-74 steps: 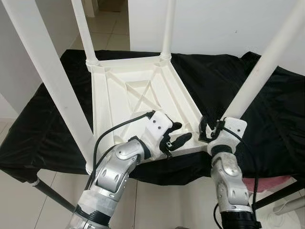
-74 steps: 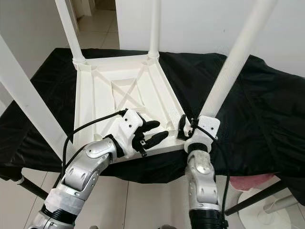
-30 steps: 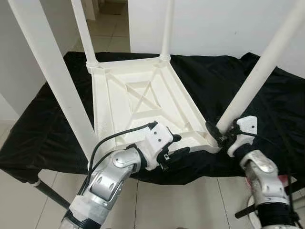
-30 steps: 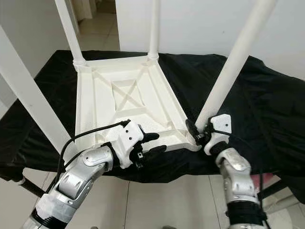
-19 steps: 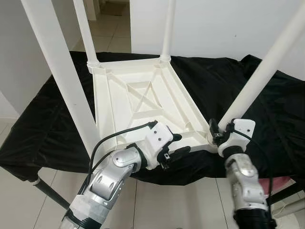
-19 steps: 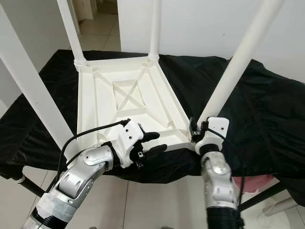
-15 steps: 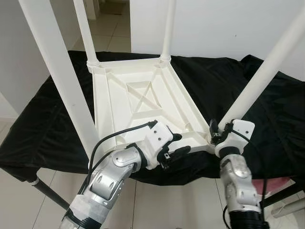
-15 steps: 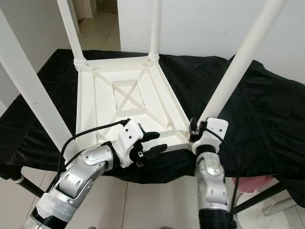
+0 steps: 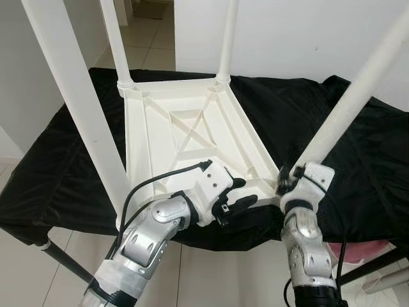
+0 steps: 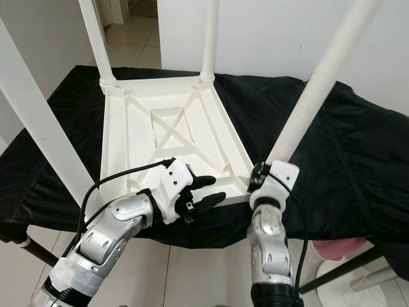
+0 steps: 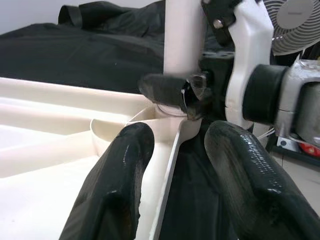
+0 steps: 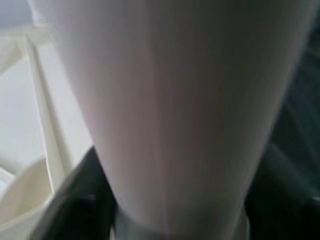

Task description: Building children table

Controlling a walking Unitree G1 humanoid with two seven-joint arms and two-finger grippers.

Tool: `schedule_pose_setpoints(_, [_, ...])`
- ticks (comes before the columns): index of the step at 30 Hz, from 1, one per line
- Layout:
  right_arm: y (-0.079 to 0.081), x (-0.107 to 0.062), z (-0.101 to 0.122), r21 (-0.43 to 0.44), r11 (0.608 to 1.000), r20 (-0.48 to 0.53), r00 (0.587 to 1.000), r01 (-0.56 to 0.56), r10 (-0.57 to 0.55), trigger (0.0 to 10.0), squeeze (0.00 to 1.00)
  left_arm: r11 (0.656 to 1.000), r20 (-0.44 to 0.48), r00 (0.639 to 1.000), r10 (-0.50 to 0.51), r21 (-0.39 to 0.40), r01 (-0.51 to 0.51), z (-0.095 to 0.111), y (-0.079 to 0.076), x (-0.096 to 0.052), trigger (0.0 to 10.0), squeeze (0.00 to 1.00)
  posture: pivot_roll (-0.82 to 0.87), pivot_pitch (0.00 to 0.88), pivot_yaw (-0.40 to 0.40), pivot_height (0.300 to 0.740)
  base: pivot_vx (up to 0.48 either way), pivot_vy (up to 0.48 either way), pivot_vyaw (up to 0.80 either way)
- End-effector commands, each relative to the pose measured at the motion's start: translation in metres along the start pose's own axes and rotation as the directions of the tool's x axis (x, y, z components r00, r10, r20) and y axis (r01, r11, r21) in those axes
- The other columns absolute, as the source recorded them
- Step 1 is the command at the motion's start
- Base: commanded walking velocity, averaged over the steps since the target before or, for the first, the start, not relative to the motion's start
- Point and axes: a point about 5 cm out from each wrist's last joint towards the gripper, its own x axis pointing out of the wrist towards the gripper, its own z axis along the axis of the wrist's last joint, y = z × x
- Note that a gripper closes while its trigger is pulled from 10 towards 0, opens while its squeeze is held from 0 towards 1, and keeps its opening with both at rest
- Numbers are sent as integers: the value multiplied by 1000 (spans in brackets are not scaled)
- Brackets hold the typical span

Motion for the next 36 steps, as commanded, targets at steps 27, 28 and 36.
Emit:
schedule_pose_setpoints(27, [-29,5,27,-222,813,25,830,-538,557,10000,0,999,-7,999,-31,5,31,3,1,1,10000,0,-89,0,-8,740,0,0,0])
schedule_pose_setpoints(28, [-29,5,27,-222,813,25,830,-538,557,10000,0,999,-7,999,-31,5,31,3,1,1,10000,0,-89,0,-8,740,0,0,0])
schedule_pose_setpoints(36, [-22,4,20,-131,870,17,876,-475,481,10000,0,1000,-2,1000,-17,8,17,4,3,0,10000,0,-89,0,-3,740,0,0,0])
